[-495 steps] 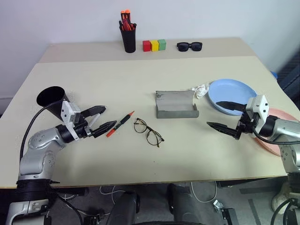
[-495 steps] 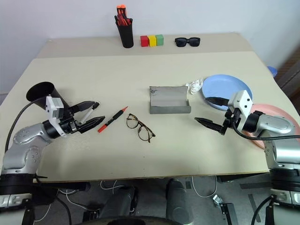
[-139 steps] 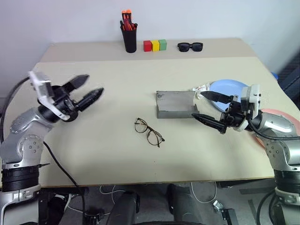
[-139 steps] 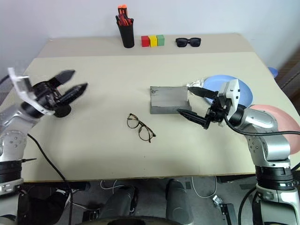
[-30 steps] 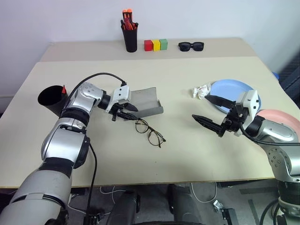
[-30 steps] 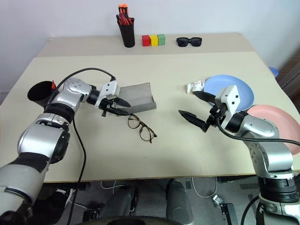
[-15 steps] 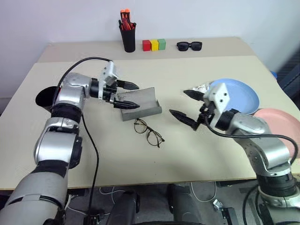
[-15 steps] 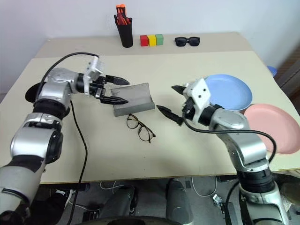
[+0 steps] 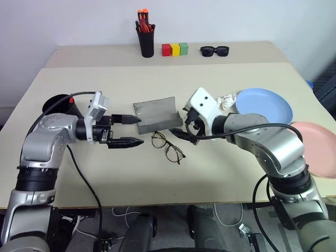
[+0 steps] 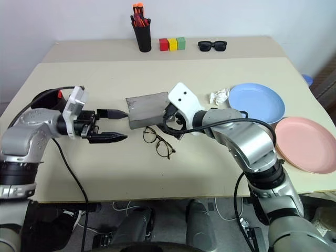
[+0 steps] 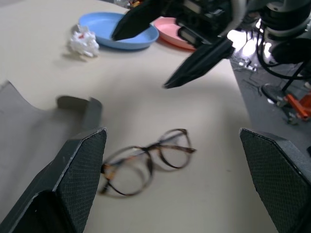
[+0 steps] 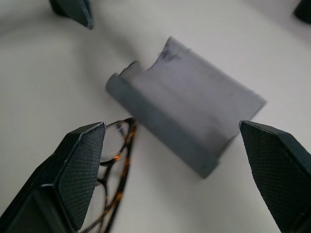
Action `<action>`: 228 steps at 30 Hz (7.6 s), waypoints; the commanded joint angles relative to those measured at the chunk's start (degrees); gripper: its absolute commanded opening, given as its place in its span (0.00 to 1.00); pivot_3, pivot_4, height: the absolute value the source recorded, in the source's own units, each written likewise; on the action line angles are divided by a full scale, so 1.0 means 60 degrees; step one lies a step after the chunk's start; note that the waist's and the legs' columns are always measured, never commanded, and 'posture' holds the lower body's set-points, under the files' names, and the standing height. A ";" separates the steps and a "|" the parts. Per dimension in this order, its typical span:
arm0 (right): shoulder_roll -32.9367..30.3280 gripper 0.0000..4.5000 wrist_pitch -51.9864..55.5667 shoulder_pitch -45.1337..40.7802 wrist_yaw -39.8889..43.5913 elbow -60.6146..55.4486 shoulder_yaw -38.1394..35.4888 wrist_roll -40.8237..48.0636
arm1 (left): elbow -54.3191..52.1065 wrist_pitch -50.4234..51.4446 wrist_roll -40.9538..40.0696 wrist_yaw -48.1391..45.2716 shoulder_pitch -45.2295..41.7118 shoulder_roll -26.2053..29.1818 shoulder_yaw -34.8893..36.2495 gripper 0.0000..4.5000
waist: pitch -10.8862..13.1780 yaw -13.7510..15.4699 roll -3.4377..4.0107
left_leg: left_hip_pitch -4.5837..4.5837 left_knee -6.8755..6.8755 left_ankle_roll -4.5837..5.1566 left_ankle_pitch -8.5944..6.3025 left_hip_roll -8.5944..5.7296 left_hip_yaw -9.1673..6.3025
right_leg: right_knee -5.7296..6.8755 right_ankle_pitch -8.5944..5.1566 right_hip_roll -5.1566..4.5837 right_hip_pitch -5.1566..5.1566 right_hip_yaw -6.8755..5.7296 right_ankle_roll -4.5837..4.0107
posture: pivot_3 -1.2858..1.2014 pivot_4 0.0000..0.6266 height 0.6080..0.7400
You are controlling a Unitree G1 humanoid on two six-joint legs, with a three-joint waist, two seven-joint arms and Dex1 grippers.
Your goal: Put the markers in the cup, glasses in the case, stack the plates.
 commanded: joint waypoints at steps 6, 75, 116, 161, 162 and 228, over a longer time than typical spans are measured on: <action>0.1877 1.00 0.3175 -0.0742 -0.0808 0.0591 -0.0615 0.0132 | -0.1993 0.0535 -0.1431 0.0734 0.2001 0.0694 0.1734 1.00 | -0.0002 -0.0032 0.0005 | -0.0008 -0.0004 0.0000 -0.0001 0.0006 0.0004 | 0.0000 0.0014 0.0006 -0.0018 -0.0007 -0.0022 | 0.52 0.24 1.00; 0.0866 0.01 0.2120 -0.0375 0.0303 0.0537 0.0172 0.1289 | -0.2503 -0.1029 -0.1757 0.1433 0.3077 0.0914 0.1686 1.00 | -0.0006 0.0035 0.0023 | -0.0006 -0.0002 -0.0002 0.0000 0.0019 0.0004 | -0.0029 0.0022 0.0031 0.0000 -0.0012 -0.0034 | 0.52 0.24 1.00; 0.2223 0.01 -1.1342 -0.1177 0.2971 0.7686 0.1575 -0.5411 | -0.2672 -0.1129 -0.1919 0.2063 0.2848 0.0495 0.1255 1.00 | 0.0002 -0.0267 0.0025 | -0.0015 -0.0021 -0.0013 0.0004 0.0035 0.0008 | -0.0020 0.0032 0.0053 -0.0035 -0.0005 -0.0050 | 0.52 0.24 1.00; 0.1174 0.01 -0.5247 -0.2149 0.6875 0.6045 0.1013 -0.2168 | -0.2613 -0.1347 -0.1838 0.2158 0.2838 0.0363 0.1276 1.00 | 0.0002 -0.0248 0.0024 | -0.0017 -0.0021 -0.0016 0.0006 0.0036 0.0006 | -0.0022 0.0034 0.0053 -0.0035 -0.0005 -0.0052 | 0.52 0.24 1.00; 0.1128 0.01 -0.5363 -0.2116 0.6939 0.6043 0.1128 -0.2263 | -0.2616 -0.1345 -0.1838 0.2160 0.2844 0.0374 0.1285 1.00 | 0.0002 -0.0249 0.0024 | -0.0017 -0.0022 -0.0016 0.0006 0.0037 0.0005 | -0.0022 0.0033 0.0053 -0.0035 -0.0005 -0.0052 | 0.52 0.24 1.00; 0.0163 1.00 -0.5643 0.3244 0.3076 0.0515 -0.2817 0.1395 | 1.1310 -0.1494 0.4604 0.1551 -0.7238 -0.3841 -0.1976 0.02 | -0.0002 0.0008 0.0002 | -0.0015 0.0019 -0.0013 0.0006 0.0027 0.0010 | -0.0030 0.0048 0.0054 0.0003 -0.0009 -0.0029 | 0.52 0.24 1.00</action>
